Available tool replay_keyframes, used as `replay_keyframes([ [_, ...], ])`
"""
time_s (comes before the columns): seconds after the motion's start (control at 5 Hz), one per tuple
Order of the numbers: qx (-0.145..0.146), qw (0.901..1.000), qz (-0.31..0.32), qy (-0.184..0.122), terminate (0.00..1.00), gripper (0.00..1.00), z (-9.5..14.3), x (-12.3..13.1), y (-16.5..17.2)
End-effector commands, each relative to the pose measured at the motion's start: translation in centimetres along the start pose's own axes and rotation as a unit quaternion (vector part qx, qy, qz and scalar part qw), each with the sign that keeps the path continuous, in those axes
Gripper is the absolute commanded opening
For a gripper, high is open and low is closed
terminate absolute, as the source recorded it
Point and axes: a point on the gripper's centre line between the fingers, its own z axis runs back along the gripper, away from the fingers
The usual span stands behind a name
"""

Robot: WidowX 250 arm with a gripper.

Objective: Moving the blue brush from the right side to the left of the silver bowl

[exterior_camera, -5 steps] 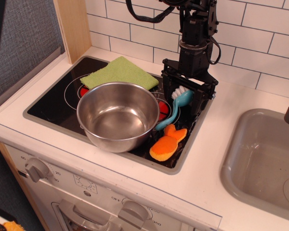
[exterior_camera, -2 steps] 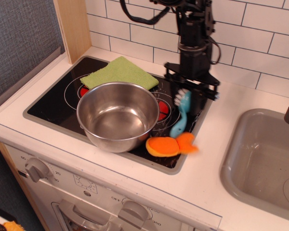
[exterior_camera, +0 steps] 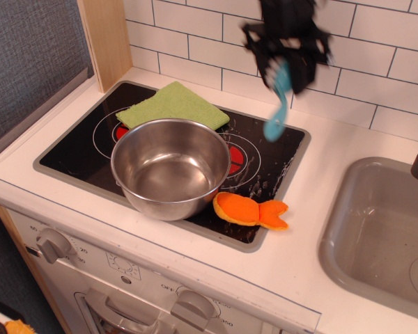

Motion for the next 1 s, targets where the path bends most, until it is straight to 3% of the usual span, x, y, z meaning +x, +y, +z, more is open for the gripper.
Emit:
replay_keyframes([
  [0.0, 0.076, 0.9967, 0.024, -0.011, 0.00, 0.00, 7.2, -6.1, 5.0],
  [0.2, 0.127, 0.9906, 0.044, 0.021, 0.00, 0.00, 8.9, -10.0, 8.3],
  [0.4, 0.131, 0.9882, 0.063, 0.046, 0.00, 0.00, 8.7, -12.4, 11.8],
  [0.8, 0.120, 0.9887, 0.051, 0.073, 0.00, 0.00, 5.9, -13.5, 15.1],
])
